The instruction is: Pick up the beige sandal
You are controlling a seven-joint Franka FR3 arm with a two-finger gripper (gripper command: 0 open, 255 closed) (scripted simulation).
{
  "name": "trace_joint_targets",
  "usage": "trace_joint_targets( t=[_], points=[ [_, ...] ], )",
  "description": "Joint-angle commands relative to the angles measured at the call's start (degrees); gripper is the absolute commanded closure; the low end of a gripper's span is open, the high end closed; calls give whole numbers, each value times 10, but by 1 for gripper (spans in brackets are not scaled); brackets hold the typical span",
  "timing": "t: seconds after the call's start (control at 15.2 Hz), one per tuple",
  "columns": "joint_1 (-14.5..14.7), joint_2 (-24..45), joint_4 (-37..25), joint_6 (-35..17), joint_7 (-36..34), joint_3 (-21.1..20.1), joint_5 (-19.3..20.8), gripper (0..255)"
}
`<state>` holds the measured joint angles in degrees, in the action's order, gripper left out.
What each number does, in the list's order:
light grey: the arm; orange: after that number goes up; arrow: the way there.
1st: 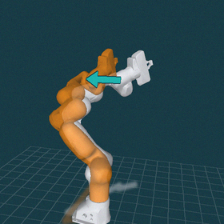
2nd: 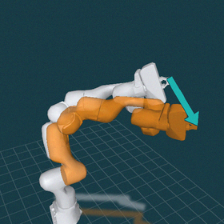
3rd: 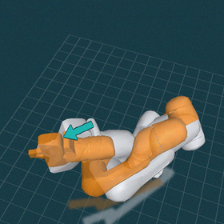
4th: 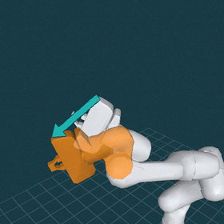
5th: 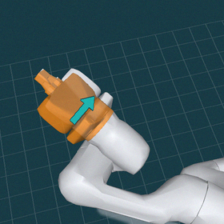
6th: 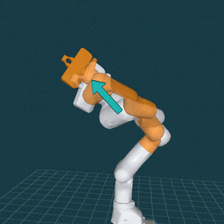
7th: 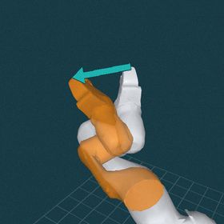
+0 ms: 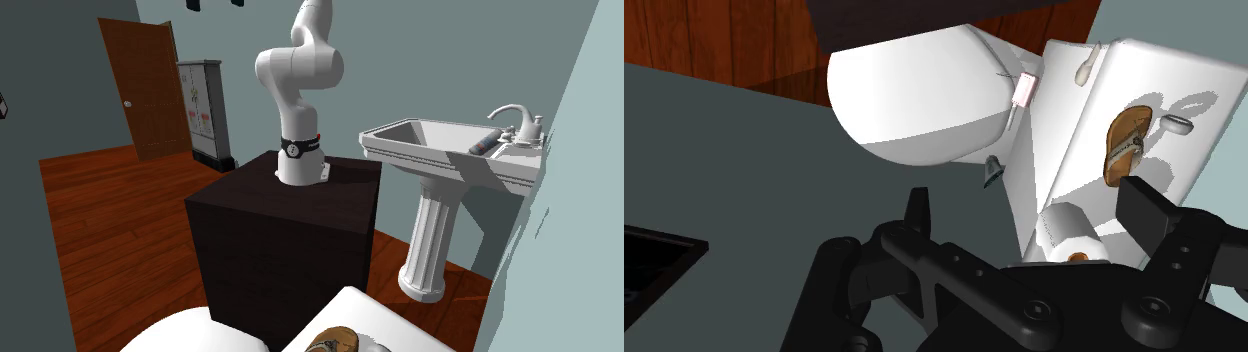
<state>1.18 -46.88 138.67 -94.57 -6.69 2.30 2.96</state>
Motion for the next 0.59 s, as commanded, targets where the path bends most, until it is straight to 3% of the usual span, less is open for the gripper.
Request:
trace_joint_targets(
  t=[0.0,0.53],
  points=[
    [0,0,0,0,0,0,0,0],
    [19,86,66,-144,-63,-48,-31,0]
  ],
)
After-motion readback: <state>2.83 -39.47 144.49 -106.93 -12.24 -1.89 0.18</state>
